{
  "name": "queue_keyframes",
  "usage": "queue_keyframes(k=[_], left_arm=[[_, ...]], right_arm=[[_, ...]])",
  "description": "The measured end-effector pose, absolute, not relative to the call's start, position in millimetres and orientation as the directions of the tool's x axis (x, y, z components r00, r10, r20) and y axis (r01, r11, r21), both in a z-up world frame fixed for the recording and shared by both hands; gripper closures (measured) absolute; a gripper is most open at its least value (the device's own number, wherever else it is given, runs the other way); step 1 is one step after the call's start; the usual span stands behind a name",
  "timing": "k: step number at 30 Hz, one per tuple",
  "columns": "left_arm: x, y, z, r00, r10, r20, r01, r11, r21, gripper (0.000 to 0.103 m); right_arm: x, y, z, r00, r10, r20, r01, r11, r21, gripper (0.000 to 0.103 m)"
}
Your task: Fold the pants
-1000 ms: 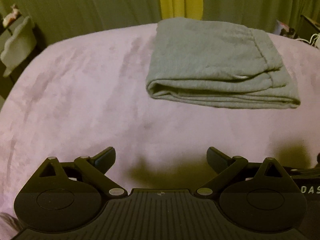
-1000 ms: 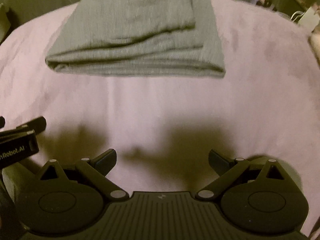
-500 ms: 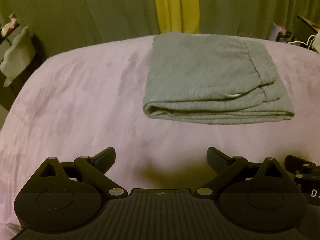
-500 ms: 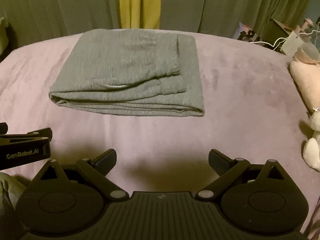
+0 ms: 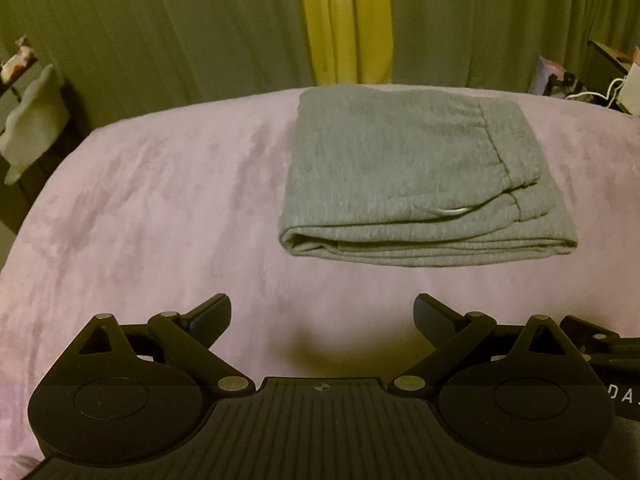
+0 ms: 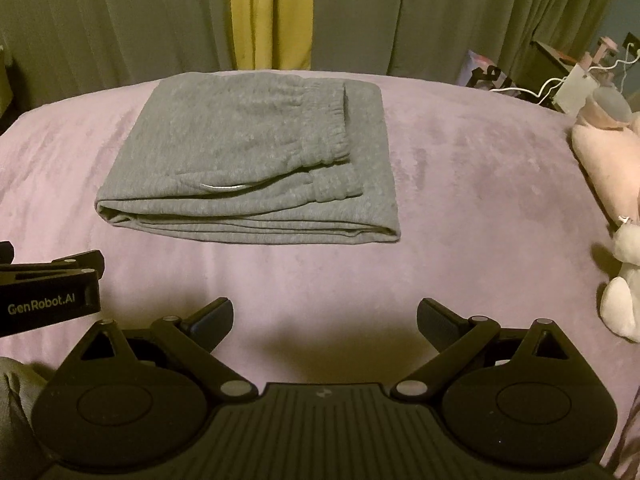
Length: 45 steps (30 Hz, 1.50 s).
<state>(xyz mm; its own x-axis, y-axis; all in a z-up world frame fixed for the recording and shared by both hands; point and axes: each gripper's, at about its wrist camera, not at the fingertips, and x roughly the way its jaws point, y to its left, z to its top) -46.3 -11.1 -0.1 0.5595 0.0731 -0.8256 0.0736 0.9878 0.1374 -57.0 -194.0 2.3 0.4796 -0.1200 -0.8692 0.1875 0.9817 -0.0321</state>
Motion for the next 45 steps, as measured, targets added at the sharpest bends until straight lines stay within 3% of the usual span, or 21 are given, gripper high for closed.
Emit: queue_keyframes(k=[45], left_arm=[[-45.8, -18.6, -1.1, 0.542, 0.051, -0.839, 0.11, 0.985, 0.131, 0.002]], right_arm=[[-55.0, -193.4, 1.6, 0.47, -0.116, -0.875, 0.198, 0.98, -0.024, 0.004]])
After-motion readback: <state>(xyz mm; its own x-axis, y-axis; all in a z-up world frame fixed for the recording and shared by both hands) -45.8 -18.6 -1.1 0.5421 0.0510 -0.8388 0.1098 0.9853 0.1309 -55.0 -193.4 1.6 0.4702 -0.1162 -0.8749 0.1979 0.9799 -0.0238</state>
